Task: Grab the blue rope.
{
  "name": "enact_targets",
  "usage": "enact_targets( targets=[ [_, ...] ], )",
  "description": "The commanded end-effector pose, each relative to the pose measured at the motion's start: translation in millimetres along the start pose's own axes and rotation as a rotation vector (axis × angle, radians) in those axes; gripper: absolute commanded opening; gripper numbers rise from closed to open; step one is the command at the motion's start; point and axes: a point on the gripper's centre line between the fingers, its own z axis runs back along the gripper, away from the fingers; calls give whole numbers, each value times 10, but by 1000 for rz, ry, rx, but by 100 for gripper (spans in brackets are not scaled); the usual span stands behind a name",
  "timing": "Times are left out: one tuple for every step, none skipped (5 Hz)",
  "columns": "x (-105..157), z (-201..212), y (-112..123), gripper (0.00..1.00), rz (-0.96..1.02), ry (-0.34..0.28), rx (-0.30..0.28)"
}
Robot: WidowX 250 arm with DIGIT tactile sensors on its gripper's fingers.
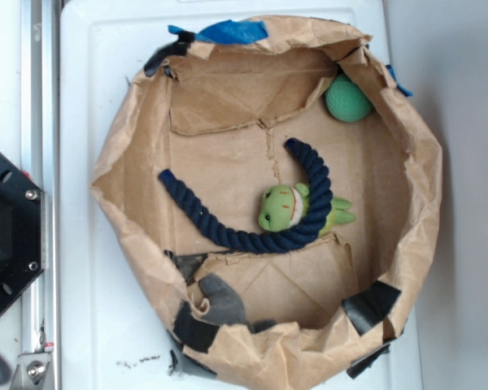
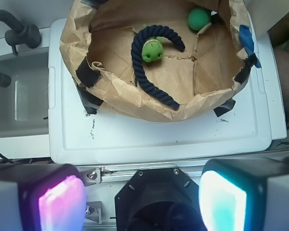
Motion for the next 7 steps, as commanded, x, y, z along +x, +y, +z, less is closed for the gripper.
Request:
enact_targets(
  targets=[
    [0, 0, 0, 100, 0, 0, 0],
    [256, -158, -94, 100, -19, -24, -15],
    [507, -359, -140, 100, -13, -62, -13],
    [681, -495, -164, 100, 15, -69, -23],
    [877, -889, -43, 100, 61, -102, -37],
    [950, -1096, 66, 100, 93, -146, -47],
    [1039, -1287, 226, 100, 124, -159, -68]
  ],
)
